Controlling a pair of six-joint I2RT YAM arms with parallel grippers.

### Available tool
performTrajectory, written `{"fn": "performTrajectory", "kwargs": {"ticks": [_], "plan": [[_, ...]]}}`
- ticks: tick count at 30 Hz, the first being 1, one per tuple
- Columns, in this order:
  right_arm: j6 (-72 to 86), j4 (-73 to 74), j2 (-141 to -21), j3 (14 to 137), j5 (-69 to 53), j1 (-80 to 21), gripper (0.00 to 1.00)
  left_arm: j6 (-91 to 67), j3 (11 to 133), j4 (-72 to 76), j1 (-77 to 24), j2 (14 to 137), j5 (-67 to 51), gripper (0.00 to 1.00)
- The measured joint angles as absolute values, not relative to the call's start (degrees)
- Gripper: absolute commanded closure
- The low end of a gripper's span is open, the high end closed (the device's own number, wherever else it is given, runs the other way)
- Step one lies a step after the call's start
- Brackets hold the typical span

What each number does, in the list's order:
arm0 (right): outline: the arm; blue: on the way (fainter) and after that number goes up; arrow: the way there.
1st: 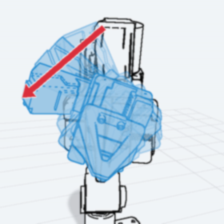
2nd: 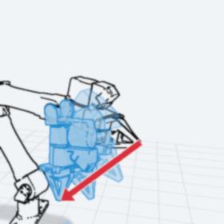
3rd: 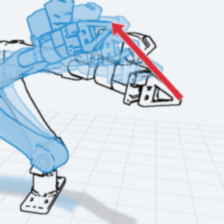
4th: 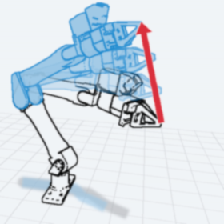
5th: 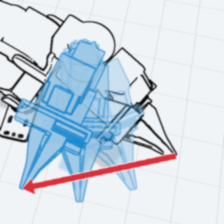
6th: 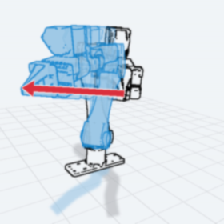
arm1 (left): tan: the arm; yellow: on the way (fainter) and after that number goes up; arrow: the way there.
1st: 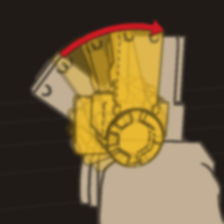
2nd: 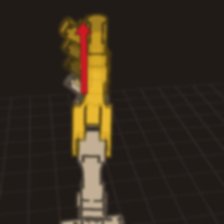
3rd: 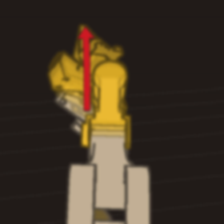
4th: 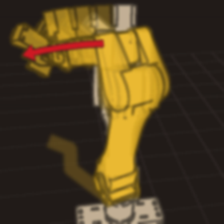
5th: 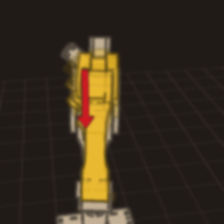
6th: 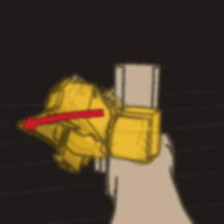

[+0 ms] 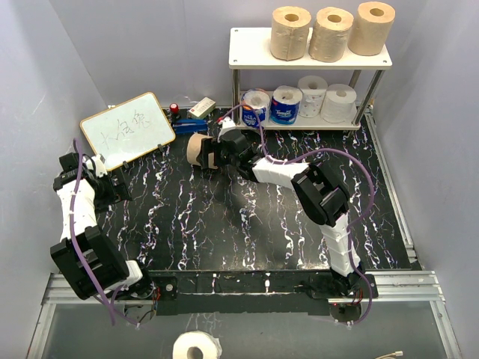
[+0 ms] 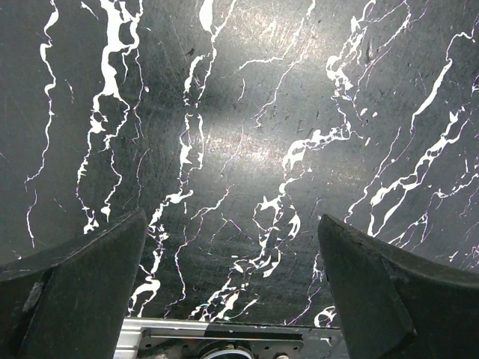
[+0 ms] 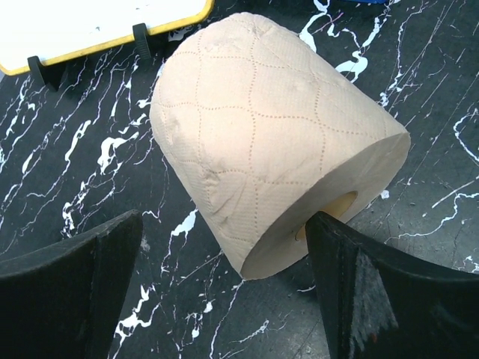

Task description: Place and organize the paper towels onto the shelf

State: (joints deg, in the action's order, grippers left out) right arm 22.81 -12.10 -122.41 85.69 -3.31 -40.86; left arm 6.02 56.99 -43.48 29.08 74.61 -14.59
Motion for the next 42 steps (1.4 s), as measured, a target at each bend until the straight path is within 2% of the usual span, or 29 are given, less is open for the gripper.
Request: {"fn": "performTrajectory", "kwargs": {"ticks": [6,8,12,13,15,17,23,27,36,42], "plan": [[23.53,-14.55,-123.09,85.27,-4.84,-40.1,0.36,6.17,56.99,-43.55,29.08,74.76,-14.68,0.04],[24.47,-15.9,-123.85,85.21,-6.2,-39.53,0.46,6.2,56.99,-43.55,29.08,74.76,-14.68,0.04],[26.59,-18.72,-124.4,83.64,-8.25,-38.41,0.55,6.2,56.99,-43.55,29.08,74.76,-14.72,0.04],[27.09,-19.55,-124.66,83.57,-8.75,-38.13,0.6,6.22,56.99,-43.55,29.08,74.76,-14.74,0.04],[27.42,-20.43,-125.01,83.57,-9.19,-37.87,0.84,6.22,56.99,-43.55,29.08,74.76,-14.85,0.04],[27.38,-20.93,-125.27,83.57,-9.91,-37.76,1.0,6.22,56.99,-43.55,29.08,74.76,-14.94,0.04],[26.17,-19.9,-125.4,84.9,-11.27,-37.82,1.0,6.22,56.99,-43.55,29.08,74.76,-15.11,0.04],[22.5,-12.78,-125.32,89.17,-10.46,-37.93,1.0,6.22,56.99,-43.55,29.08,74.76,-15.29,0.04],[3.18,17.54,-123.13,111.63,-0.84,-39.29,1.0,6.26,56.99,-43.55,29.08,74.81,-15.68,0.04],[-6.44,31.05,-117.56,125.89,-0.58,-39.77,1.0,6.42,56.99,-43.57,29.08,75.92,-15.77,0.04]]}}
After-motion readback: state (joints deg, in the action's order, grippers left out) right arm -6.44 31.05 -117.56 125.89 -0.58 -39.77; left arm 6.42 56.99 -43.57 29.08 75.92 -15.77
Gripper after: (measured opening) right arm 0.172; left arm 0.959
